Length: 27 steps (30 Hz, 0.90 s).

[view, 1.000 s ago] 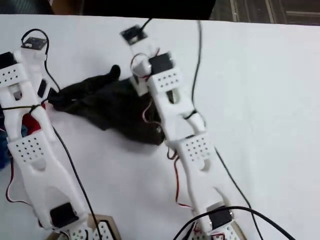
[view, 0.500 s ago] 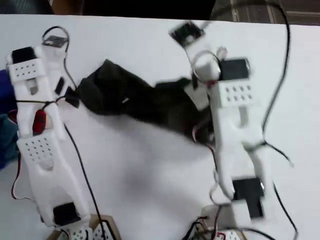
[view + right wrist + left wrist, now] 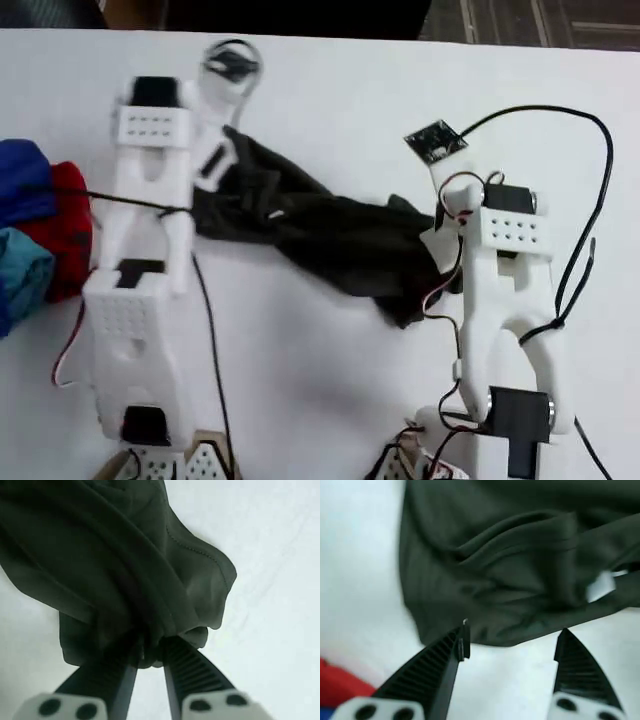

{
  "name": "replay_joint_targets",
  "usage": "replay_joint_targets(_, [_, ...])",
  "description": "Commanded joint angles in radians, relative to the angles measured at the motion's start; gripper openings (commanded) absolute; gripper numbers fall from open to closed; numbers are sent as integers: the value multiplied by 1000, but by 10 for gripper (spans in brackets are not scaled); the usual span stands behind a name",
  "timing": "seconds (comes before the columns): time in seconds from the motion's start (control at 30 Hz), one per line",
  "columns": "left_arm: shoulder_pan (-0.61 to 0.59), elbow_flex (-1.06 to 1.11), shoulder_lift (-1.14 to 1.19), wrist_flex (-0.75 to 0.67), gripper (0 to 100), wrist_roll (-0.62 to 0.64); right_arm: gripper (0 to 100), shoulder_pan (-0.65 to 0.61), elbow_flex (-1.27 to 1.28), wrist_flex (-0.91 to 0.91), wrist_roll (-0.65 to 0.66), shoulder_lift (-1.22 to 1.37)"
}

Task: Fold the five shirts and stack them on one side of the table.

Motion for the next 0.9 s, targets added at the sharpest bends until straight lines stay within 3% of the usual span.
replay_joint_targets(0.0, [86,-22,-21,-38,290,6,20,7,-3,-13,-2,-56])
replay_joint_targets(0.27, [152,-28,60,-210,290,133,20,7,9,-15,-3,-51])
replay_joint_targets(0.5, [153,-30,157,-230,290,304,20,7,15,-16,-3,-51])
replay_joint_targets(0.87, [143,-87,166,-224,186,316,20,7,94,-54,-2,-58])
